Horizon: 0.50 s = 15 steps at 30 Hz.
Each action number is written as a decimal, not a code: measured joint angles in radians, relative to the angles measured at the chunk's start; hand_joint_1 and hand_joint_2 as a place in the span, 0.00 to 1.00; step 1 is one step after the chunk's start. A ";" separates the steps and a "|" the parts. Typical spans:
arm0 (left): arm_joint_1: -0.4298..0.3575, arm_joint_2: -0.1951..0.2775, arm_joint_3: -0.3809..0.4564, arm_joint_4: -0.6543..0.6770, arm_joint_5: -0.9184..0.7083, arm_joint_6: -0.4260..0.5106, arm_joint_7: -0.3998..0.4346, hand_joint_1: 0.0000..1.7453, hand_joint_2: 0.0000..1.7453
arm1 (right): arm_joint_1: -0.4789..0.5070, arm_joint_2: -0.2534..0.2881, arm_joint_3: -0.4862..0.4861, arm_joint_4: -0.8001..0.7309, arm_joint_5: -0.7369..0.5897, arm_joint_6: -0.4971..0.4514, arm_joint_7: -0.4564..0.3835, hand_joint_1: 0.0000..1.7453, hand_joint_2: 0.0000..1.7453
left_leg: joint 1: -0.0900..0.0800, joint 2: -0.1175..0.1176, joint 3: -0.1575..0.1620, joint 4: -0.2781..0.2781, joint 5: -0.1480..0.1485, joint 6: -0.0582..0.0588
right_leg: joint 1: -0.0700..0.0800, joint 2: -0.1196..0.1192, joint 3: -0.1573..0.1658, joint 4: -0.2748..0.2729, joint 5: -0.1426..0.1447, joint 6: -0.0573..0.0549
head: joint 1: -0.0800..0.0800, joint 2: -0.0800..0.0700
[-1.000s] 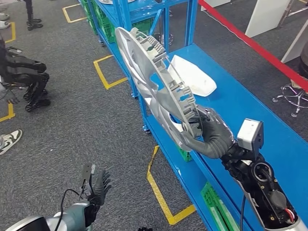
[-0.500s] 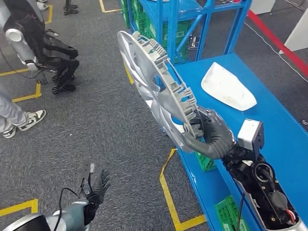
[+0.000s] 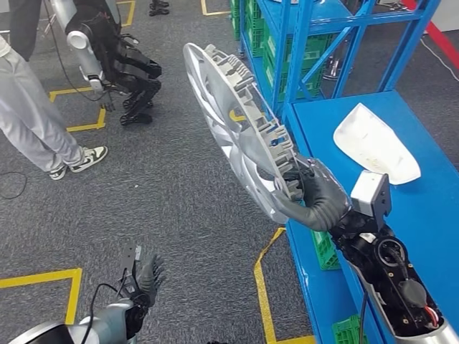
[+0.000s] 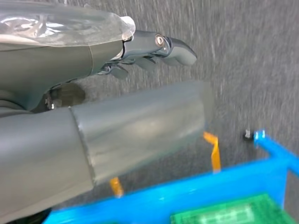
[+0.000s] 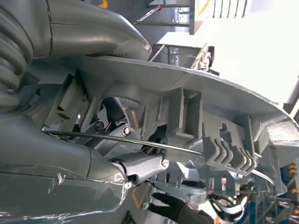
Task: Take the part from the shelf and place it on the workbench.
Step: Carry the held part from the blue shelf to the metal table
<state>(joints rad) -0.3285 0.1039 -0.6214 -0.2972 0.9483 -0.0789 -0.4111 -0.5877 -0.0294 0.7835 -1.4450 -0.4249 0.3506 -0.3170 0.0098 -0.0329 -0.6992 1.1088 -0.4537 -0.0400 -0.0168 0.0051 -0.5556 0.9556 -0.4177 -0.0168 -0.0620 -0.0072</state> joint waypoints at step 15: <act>0.003 -0.002 0.000 0.000 0.031 -0.027 0.028 0.00 0.00 | 0.009 0.000 -0.001 0.010 0.019 -0.002 -0.006 1.00 1.00 | 0.003 0.031 0.083 -0.165 0.088 0.049 | 0.004 -0.033 -0.040 0.159 -0.126 0.048 | 0.003 0.000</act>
<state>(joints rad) -0.3250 0.1022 -0.6214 -0.2972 0.9797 -0.1059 -0.3831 -0.5791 -0.0296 0.7826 -1.4353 -0.4057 0.3490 -0.3235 0.0128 -0.0020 -0.6163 0.9439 -0.3658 0.0086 -0.0123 -0.0280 -0.5958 1.1147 -0.5434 0.0313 -0.0588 -0.0072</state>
